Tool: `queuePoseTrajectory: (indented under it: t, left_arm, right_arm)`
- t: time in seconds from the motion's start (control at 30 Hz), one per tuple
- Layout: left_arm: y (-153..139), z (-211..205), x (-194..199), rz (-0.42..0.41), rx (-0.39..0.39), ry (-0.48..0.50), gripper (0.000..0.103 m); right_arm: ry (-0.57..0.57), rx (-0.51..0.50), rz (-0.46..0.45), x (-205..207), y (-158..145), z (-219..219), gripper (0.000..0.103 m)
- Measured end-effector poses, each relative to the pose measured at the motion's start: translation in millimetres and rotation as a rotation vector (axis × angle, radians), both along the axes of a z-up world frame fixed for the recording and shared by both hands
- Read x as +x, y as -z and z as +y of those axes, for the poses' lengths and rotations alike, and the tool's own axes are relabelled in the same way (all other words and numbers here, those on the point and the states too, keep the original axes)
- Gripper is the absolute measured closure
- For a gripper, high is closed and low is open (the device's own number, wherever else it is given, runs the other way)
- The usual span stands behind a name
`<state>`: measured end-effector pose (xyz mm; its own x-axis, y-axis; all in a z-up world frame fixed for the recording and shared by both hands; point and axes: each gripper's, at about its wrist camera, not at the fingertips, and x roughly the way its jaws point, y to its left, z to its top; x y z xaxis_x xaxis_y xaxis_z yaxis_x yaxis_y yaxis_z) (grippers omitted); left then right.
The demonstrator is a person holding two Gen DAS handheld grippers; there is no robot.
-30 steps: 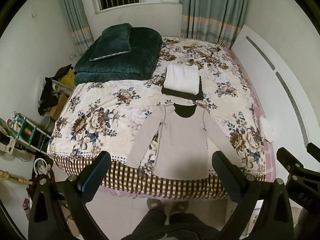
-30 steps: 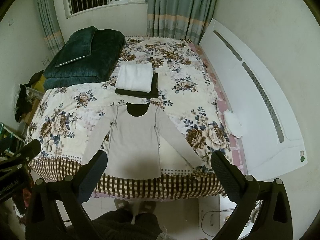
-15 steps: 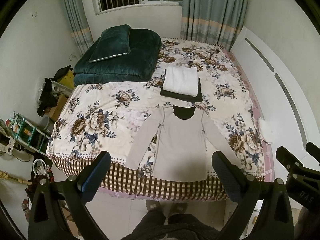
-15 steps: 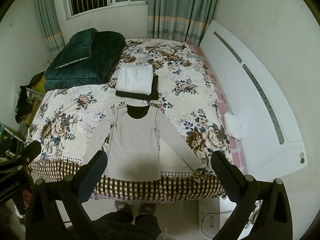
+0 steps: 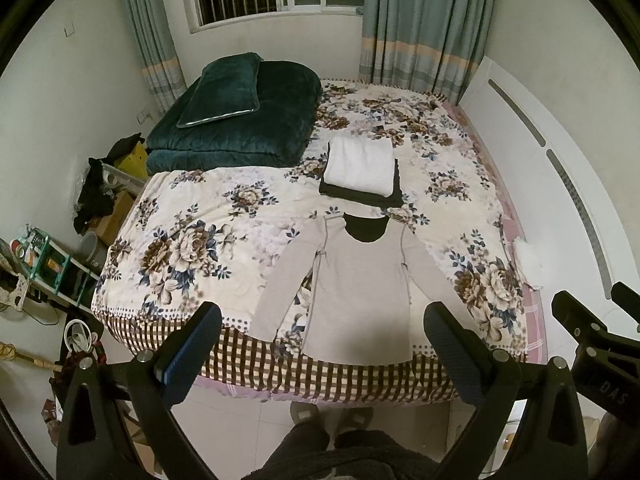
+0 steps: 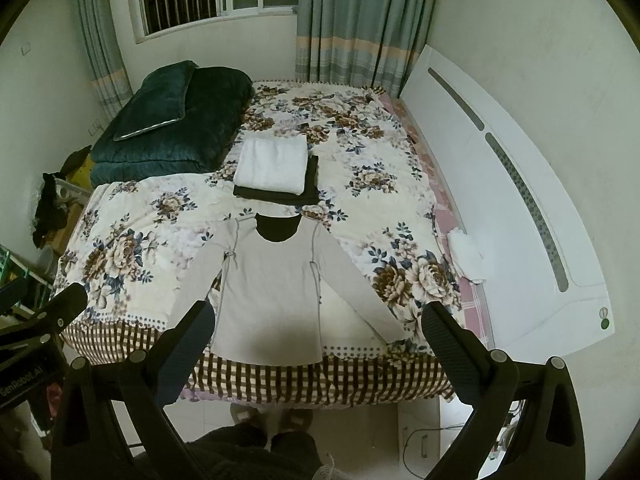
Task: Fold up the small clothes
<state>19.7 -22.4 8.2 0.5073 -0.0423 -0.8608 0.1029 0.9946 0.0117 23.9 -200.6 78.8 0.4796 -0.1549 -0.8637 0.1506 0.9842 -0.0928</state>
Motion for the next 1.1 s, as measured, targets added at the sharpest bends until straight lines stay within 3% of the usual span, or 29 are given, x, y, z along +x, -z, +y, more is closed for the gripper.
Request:
queuePoseTrajectory:
  t: [0.13, 0.67, 0.8, 1.1]
  left_arm:
    - [-1, 1, 0, -0.001, -0.002, 0.001, 0.0]
    - [0, -7, 5, -0.009, -0.007, 0.001, 0.0]
    - [-14, -18, 29, -0.006, -0.011, 0.001, 0.0]
    - [-13, -22, 49, -0.007, -0.013, 0.011, 0.0]
  right_arm:
    - [0.001, -0.001, -0.003, 20, -23, 7, 0.0]
    - [0.0, -0.002, -0.016, 23, -30, 9, 0.0]
    - [0.001, -0.002, -0.018, 25, -31, 9, 0.0]
    - [0.002, 0.0, -0.022, 23, -34, 12, 0.0]
